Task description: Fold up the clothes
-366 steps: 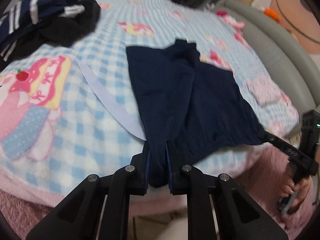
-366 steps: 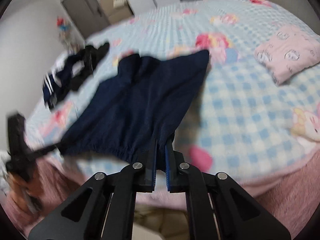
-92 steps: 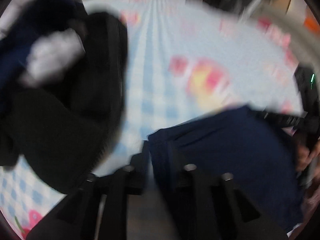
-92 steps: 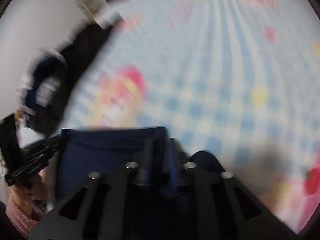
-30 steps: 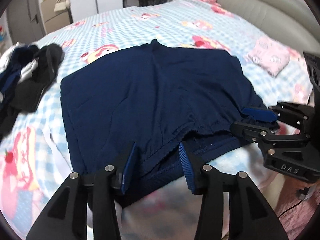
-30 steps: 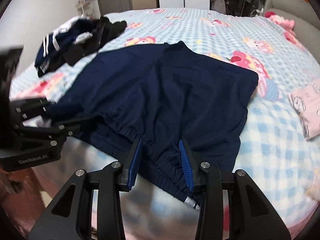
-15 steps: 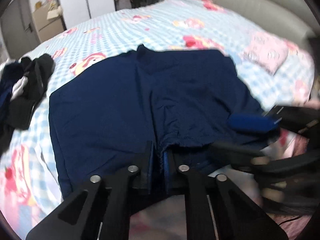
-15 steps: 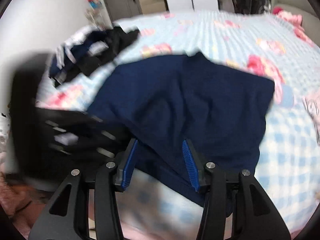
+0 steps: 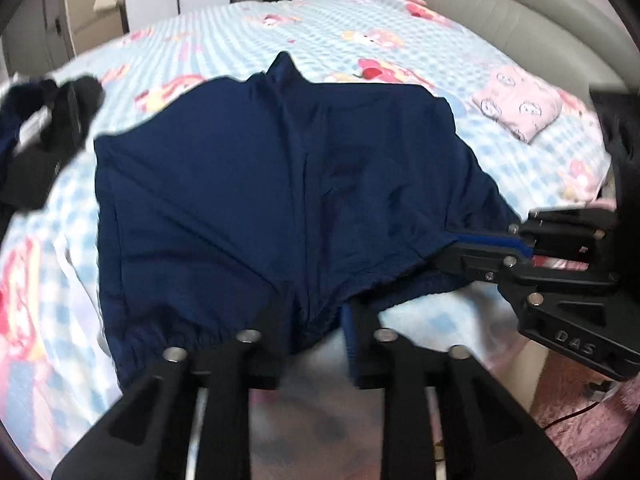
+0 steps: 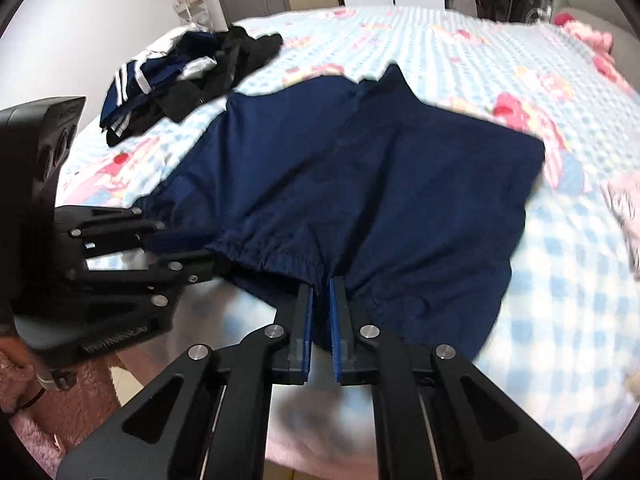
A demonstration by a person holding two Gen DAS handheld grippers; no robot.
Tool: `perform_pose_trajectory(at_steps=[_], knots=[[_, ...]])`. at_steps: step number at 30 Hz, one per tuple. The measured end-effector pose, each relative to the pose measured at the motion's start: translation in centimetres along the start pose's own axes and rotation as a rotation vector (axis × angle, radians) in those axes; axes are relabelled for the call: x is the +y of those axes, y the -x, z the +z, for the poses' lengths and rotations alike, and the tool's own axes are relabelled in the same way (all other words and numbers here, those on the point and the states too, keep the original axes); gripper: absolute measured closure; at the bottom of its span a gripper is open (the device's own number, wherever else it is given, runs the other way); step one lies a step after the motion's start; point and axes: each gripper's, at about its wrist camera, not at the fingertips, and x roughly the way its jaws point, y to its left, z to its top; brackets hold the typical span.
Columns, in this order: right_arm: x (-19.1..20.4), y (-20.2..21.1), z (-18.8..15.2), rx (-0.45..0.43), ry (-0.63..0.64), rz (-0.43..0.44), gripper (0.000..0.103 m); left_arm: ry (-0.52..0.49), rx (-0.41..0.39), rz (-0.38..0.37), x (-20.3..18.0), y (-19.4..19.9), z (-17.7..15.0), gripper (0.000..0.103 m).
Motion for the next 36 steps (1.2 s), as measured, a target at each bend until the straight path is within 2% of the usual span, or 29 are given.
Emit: perform_pose_trajectory(at_steps=[3,5,9,11,13,14,16,18,20,21,22,23,26,28,32,34,35,36], knots=[[-0.6,-0.3,-0.4,0.024,-0.047,0.023,0.097,0.069,-0.010,-0.024,1.5,0.7,-0.1,0.061],[-0.8,0.0,-0.2,0.017,-0.058,0.048,0.097,0.114,-0.016,-0.041,2.6,1.1,-0.2,0.060],[-0.6,1.1,-0.4,-0.021,-0.047,0.030,0.097,0.202,-0.028,-0.064,4.6,2.0,-0.3,0.060],[-0.3,1.7,-0.5,-0.048,-0.034,0.027,0.097,0.214,-0.006,0.001,5.1,1.7,-0.7,0.060],[0.0,2.3,-0.5,-0.075,-0.012,0.005,0.097,0.209,0.045,0.131,5.7,0.8,-1.0,0.060],[0.1,2.4,-0.5,-0.084,-0.003,-0.012,0.097,0.217,0.062,0.171,6.0,0.5,-1.2,0.060],[-0.2,2.1,-0.6,-0.073,-0.011,-0.050,0.097,0.283,0.059,0.137,6.8,0.5,-1.4,0.060],[-0.4,1.8,-0.6,-0.061,-0.019,-0.088,0.095,0.354,0.043,0.055,7.5,0.8,-1.4,0.048],[-0.9,1.4,-0.7,-0.042,-0.040,-0.087,0.080,0.392,0.038,0.001,7.7,0.9,-1.5,0.042],[-1.0,1.1,-0.8,-0.032,-0.048,-0.081,0.072,0.396,0.040,-0.007,7.7,0.9,-1.5,0.045],[-1.0,0.8,-0.7,-0.026,-0.046,-0.091,0.071,0.388,0.037,-0.002,7.4,1.1,-1.4,0.048],[-0.9,0.5,-0.7,-0.019,-0.042,-0.106,0.071,0.380,0.035,0.003,7.0,1.2,-1.4,0.066],[-0.4,-0.3,-0.7,0.008,-0.010,-0.179,0.071,0.355,0.028,0.019,6.1,1.5,-1.3,0.083],[-0.3,0.2,-0.8,-0.010,-0.015,-0.168,0.071,0.339,0.020,0.038,5.6,1.9,-1.1,0.087],[-1.1,2.8,-0.6,-0.091,-0.061,-0.064,0.071,0.338,0.007,0.150,5.8,3.6,-1.2,0.088],[-2.4,4.3,-0.6,-0.137,-0.120,-0.044,0.071,0.377,0.019,0.119,6.7,3.7,-2.1,0.084],[-3.5,5.1,-0.7,-0.160,-0.163,-0.077,0.071,0.407,0.022,0.092,7.2,3.6,-2.6,0.081],[-4.5,5.5,-1.0,-0.164,-0.200,-0.117,0.071,0.438,0.026,0.065,7.8,3.6,-3.1,0.072]])
